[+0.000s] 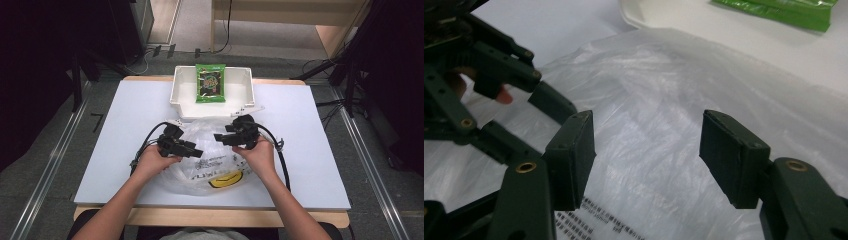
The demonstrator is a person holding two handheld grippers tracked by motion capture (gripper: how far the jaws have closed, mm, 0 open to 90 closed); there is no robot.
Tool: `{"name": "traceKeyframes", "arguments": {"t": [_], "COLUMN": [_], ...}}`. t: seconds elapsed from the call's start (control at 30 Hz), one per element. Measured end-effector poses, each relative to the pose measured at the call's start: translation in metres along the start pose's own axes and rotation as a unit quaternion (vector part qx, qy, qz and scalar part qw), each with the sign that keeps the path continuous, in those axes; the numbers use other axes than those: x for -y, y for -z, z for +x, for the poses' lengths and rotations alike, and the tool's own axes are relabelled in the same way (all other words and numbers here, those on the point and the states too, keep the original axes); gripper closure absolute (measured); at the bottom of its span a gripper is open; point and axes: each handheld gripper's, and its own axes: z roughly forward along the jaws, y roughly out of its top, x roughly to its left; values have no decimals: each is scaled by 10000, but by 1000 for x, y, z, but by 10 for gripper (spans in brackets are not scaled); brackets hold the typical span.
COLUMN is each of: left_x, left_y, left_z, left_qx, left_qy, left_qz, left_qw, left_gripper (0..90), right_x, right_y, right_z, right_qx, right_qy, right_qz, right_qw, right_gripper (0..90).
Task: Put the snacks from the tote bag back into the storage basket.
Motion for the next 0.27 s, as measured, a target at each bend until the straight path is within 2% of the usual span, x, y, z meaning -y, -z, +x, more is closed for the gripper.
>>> {"name": "traceKeyframes", "arguments": {"t": [0.27], "left_x": [0], "left_y": [1], "left_z": [1], "left_qx": [-12], "left_qy": [26], "left_qz": [10], "left_qw": [10000], "left_gripper": [439], "right_x": [17], "right_y": [3], "right_z": [9], "right_qx": [-62], "right_qy": [46], "right_qz": [77], "right_qw": [9999], "right_gripper": [402]}}
